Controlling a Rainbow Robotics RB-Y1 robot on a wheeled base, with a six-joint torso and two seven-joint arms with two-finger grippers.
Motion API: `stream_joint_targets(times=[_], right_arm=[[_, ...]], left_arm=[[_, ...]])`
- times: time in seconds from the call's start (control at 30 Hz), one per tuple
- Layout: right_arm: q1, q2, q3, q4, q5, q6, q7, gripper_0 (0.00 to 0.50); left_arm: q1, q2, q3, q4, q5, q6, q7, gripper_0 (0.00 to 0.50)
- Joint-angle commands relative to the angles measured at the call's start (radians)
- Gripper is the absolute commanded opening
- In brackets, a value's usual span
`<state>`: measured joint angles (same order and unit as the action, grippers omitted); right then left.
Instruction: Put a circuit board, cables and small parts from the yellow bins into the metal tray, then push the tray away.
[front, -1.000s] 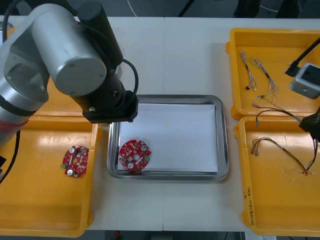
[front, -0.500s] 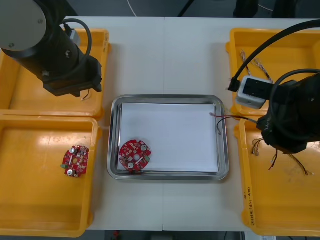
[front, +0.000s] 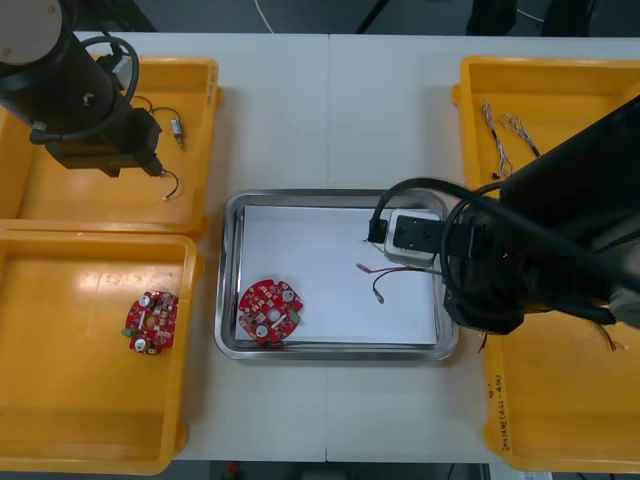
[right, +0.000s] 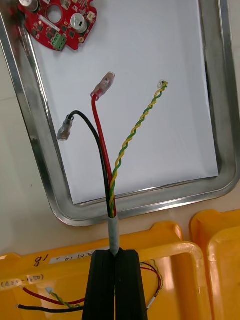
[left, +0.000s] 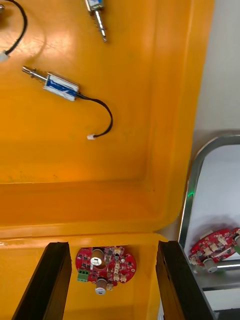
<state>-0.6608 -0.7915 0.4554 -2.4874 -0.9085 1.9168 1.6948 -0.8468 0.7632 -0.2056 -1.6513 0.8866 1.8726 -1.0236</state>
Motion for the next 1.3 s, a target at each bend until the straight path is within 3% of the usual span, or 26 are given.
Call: stream_joint_targets(times=[0.03,0.13,0.3,0.5,0.8,1.1,1.3], right_arm=[[-0.029,0.026,0.118,0.016,0.072,0.003,0.063,0.0],[-0.029,0.049,0.158,0.062,0.109,-0.004,0.074,0.0],[-0.029,0.092,0.172,0.154,0.109,-0.05,0.097,0.0],[-0.029,0.14,0.174,0.228,0.126,-0.09,0.123,0.0],[-0.031,0.179,0.253,0.305,0.243,-0.185,0.148,0.0],[-0.031,0.181,0.282,0.381,0.243,-0.254,0.164,0.0],[-0.031,0.179,0.307,0.432,0.275,-0.306,0.18,0.0]], left_arm=[[-0.09,0.039,0.037,0.048,-0.029,-0.012,-0.201,0.5],[-0.097,0.044,0.054,0.068,-0.031,-0.015,-0.28,0.5],[-0.1,0.05,0.081,0.102,-0.034,-0.018,-0.369,0.5],[-0.146,0.05,0.1,0.223,-0.035,-0.044,-0.489,0.5],[-0.21,0.044,0.1,0.466,-0.058,-0.214,-0.665,0.5],[-0.239,0.01,0.098,0.645,-0.143,-0.388,-0.842,0.5],[-0.239,-0.016,0.1,0.746,-0.153,-0.53,-0.915,0.5]])
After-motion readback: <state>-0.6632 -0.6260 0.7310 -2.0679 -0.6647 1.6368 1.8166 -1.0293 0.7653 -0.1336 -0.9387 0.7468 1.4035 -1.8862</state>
